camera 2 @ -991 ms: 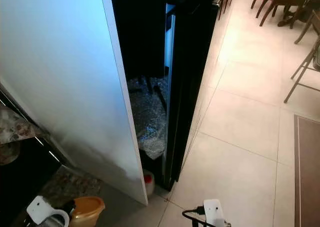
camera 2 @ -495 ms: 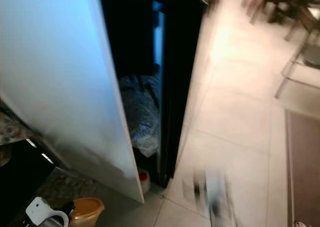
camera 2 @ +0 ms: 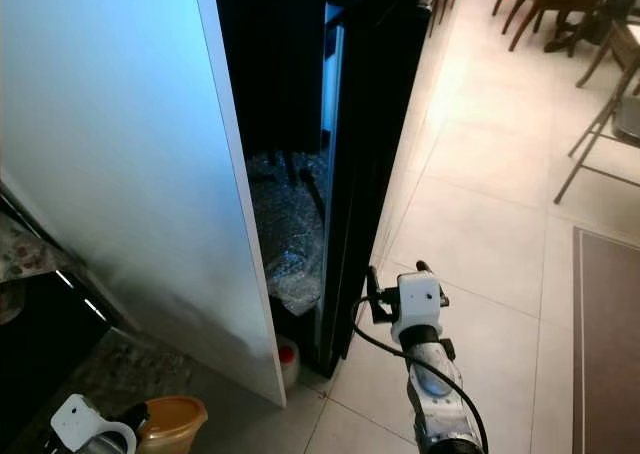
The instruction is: Restocking fridge
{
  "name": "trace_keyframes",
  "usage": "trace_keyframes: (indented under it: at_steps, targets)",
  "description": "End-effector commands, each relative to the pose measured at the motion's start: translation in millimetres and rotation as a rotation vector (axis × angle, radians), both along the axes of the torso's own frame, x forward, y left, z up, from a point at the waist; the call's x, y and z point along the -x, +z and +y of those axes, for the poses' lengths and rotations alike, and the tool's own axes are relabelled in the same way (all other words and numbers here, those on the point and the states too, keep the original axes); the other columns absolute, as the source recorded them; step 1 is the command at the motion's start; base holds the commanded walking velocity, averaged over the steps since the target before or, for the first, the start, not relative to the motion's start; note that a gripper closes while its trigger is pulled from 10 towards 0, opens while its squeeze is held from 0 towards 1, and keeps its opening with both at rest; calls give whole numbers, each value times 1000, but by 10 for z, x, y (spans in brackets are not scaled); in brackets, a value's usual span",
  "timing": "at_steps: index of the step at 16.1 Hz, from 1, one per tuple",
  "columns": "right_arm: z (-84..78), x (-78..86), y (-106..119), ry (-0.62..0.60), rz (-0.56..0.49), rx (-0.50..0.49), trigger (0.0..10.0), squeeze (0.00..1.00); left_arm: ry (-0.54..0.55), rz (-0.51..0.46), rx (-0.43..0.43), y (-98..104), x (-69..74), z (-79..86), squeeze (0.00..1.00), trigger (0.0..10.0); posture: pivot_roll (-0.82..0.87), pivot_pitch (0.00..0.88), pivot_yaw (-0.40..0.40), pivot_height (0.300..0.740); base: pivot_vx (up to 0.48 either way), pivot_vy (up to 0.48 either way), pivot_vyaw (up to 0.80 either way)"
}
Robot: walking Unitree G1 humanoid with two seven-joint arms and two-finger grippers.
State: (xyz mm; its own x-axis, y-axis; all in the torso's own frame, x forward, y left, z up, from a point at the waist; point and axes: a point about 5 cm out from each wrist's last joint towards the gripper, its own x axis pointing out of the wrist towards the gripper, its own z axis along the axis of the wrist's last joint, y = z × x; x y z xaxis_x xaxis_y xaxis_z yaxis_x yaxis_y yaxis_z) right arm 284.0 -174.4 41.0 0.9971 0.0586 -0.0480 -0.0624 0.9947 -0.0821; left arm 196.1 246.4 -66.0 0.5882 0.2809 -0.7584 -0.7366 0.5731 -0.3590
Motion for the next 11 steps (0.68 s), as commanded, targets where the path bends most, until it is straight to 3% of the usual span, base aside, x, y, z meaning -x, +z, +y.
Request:
trace_keyframes:
  at_steps: [1,2,3,4,8,11]
  targets:
    - [24,3,24,19,0,-51,10000,0,-10,23,-17,-29,67,22,0,10000,-24,2,4,740,0,0,0]
    - [94,5,39,87,-7,-47,10000,0,-11,27,-17,-34,77,22,0,10000,-27,0,5,740,0,0,0]
    - [112,2,41,100,-4,-54,10000,153,-13,27,-18,-35,78,20,0,10000,-25,0,4,740,0,0,0]
    - [119,-61,68,109,6,-53,10000,1000,-23,29,-18,-35,65,-3,0,10000,-21,0,2,740,0,0,0]
    - [162,-213,198,163,13,-75,10000,1000,-31,28,-14,-36,50,-33,0,10000,-21,5,3,740,0,0,0]
    - [273,-296,213,276,54,-63,10000,1000,-31,29,-14,-34,40,-42,0,10000,-14,16,5,740,0,0,0]
